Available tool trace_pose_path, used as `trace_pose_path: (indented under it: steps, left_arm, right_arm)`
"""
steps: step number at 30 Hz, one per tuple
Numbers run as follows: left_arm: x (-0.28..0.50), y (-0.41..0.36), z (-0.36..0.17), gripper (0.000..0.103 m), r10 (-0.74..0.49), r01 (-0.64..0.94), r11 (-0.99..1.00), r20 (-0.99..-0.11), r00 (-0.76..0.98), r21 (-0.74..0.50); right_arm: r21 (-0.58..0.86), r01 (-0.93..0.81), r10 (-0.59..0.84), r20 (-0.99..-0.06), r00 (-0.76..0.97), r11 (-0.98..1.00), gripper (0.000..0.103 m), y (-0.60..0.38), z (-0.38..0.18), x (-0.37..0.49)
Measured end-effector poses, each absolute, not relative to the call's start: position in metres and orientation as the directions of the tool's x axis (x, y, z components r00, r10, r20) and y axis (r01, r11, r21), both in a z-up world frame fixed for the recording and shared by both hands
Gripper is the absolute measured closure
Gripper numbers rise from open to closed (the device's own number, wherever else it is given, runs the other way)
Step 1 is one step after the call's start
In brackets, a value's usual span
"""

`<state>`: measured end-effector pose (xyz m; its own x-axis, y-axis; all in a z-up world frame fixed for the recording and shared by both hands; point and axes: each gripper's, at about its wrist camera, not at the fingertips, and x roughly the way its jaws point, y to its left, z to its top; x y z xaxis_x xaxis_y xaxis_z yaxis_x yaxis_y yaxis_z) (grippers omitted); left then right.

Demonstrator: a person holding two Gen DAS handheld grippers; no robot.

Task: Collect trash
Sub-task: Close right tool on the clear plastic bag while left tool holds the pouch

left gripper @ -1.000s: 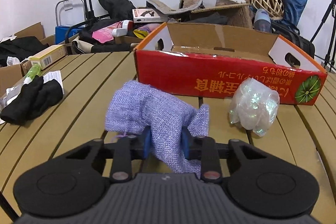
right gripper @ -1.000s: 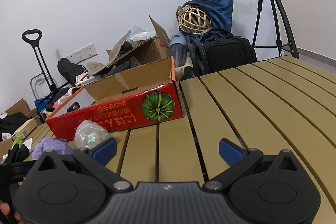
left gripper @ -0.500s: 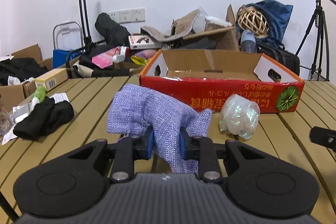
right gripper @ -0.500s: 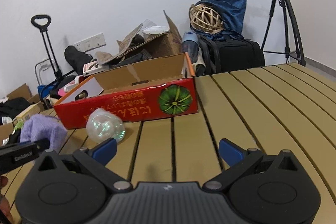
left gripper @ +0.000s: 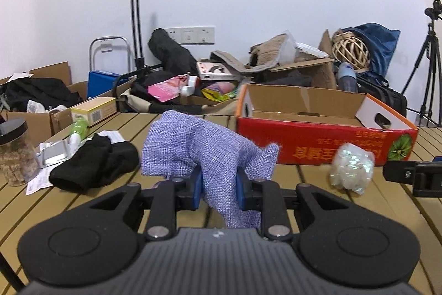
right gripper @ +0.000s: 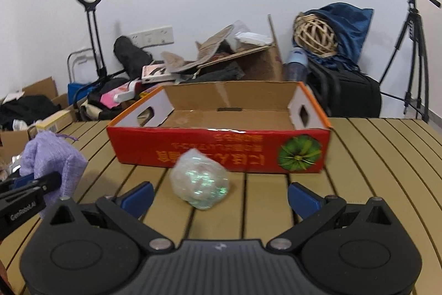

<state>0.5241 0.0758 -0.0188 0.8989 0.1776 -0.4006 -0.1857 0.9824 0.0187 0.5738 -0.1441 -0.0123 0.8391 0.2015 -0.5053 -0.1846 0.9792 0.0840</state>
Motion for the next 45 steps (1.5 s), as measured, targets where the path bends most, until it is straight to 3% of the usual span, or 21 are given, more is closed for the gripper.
trace_pose_path:
  steps: [18, 24, 27, 29, 30, 45]
  left_arm:
    - [0.529, 0.092, -0.032, 0.079, 0.154, -0.173, 0.985, -0.408, 0.9, -0.01]
    - [0.529, 0.097, -0.033, 0.079, 0.13, -0.165, 0.985, -0.415, 0.901, -0.048]
    - [0.53, 0.098, -0.033, 0.079, 0.123, -0.16, 0.985, -0.418, 0.9, -0.056]
    - [0.529, 0.097, -0.033, 0.079, 0.122, -0.158, 0.986, -0.416, 0.901, -0.055]
    - [0.529, 0.096, -0.033, 0.079, 0.121, -0.157, 0.986, -0.415, 0.902, -0.054]
    - [0.521, 0.093, -0.025, 0.079, 0.125, -0.154, 0.987, -0.376, 0.918, -0.048]
  right_arm:
    - [0.085, -0.13, 0.154, -0.612, 0.775, 0.988, 0.002, -0.107, -0.04, 0.635]
    - [0.132, -0.129, 0.183, -0.614, 0.768, 0.983, 0.018, -0.112, -0.048, 0.643]
    - [0.134, -0.137, 0.19, -0.611, 0.768, 0.982, 0.033, -0.11, -0.049, 0.646]
    - [0.131, -0.142, 0.193, -0.608, 0.77, 0.981, 0.052, -0.11, -0.049, 0.647]
    - [0.131, -0.143, 0.193, -0.605, 0.772, 0.981, 0.055, -0.11, -0.048, 0.647]
    - [0.188, -0.188, 0.263, -0.569, 0.779, 0.964, 0.062, -0.127, -0.032, 0.618]
